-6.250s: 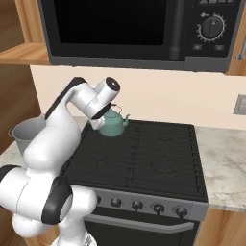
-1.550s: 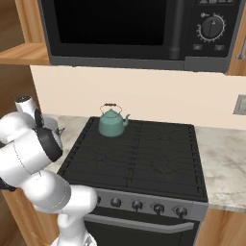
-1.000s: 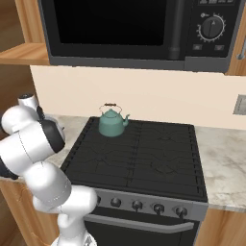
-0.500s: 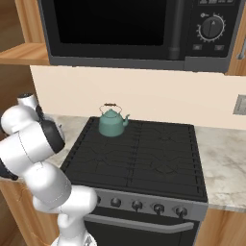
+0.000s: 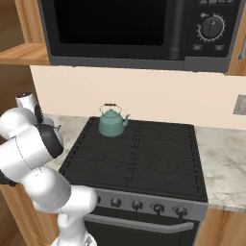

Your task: Pick the kettle from the cabinet and place it on a stove burner. Then pick the pot from the counter and place it on another stove burner. Finally, turn both burners on.

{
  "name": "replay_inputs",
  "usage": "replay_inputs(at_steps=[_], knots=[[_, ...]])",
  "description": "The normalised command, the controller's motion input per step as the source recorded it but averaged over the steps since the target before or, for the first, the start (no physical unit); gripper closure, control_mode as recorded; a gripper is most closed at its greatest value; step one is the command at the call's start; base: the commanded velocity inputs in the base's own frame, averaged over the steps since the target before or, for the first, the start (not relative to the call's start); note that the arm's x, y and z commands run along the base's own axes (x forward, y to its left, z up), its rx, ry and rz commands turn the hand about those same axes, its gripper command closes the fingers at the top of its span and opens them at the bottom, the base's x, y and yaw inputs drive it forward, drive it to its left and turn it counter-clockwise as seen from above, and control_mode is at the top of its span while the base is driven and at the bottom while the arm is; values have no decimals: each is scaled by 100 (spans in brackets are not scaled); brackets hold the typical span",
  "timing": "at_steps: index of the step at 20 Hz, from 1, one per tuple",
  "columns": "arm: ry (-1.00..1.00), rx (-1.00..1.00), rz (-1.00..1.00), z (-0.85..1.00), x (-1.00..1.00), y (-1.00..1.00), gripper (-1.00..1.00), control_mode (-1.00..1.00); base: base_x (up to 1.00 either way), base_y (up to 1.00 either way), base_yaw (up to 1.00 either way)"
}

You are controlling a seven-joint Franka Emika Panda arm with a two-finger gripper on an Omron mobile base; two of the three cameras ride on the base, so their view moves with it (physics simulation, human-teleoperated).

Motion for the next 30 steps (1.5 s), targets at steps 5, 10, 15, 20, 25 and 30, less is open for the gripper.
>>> replay_inputs(at_steps=[5,10,15,20,25,30], knots=[[-3,0,-5,23,-6,-18,100,-100,0,0,0],[-5,0,-5,24,-10,-19,100,-100,0,0,0],[-7,0,-6,27,-15,-21,100,-100,0,0,0],[-6,0,-6,23,-20,-25,100,-100,0,0,0],[-2,0,-7,19,-16,-30,100,-100,0,0,0],[0,0,-10,15,-12,-34,100,-100,0,0,0]])
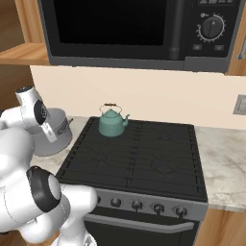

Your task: Pick the kettle from the cabinet and place it on a stove burner. Then pick the pot from the counter and place it on another stove burner. Finally, turn both burners on.

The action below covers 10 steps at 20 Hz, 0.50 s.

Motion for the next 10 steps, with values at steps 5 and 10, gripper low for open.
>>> replay_inputs(at_steps=[5,10], knots=[[0,0,-11,9,-12,-36,100,-100,0,0,0],[0,0,-12,3,-11,-34,100,-100,0,0,0]])
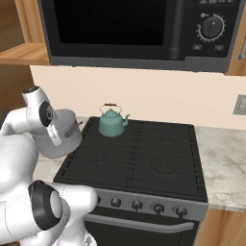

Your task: Pick the kettle from the cabinet and place it on a stove burner. Then pick the pot from the counter and place it on another stove burner. Finally, turn both burners on.

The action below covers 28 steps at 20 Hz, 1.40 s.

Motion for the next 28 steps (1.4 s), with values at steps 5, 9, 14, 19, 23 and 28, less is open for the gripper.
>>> replay_inputs(at_steps=[5,9,14,19,23,28], knots=[[0,0,-12,1,-7,-35,100,-100,0,0,0],[0,1,-13,0,-1,-34,100,-100,0,0,0],[0,3,-8,-1,0,-26,100,-100,0,0,0],[0,6,-8,0,0,-31,100,-100,0,0,0],[0,7,-9,0,0,-32,100,-100,0,0,0],[0,6,-10,-1,0,-32,100,-100,0,0,0]])
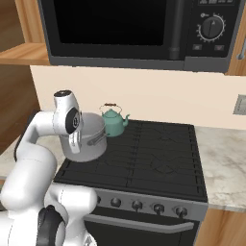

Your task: Pick the kettle from the cabinet and place it on a stove burner. Then pick the pot from the counter and place it on another stove burner. Finally, turn both burners on.

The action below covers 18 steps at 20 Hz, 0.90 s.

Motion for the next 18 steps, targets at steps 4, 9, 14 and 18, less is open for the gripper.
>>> replay_inputs(at_steps=[4,9,14,18], knots=[[1,5,-10,-8,0,-31,100,-100,0,0,0],[2,3,-10,-15,0,-28,100,-100,0,0,0],[1,0,-7,-14,0,-23,100,-100,0,0,0],[0,0,-6,-12,0,-18,100,-100,0,0,0]])
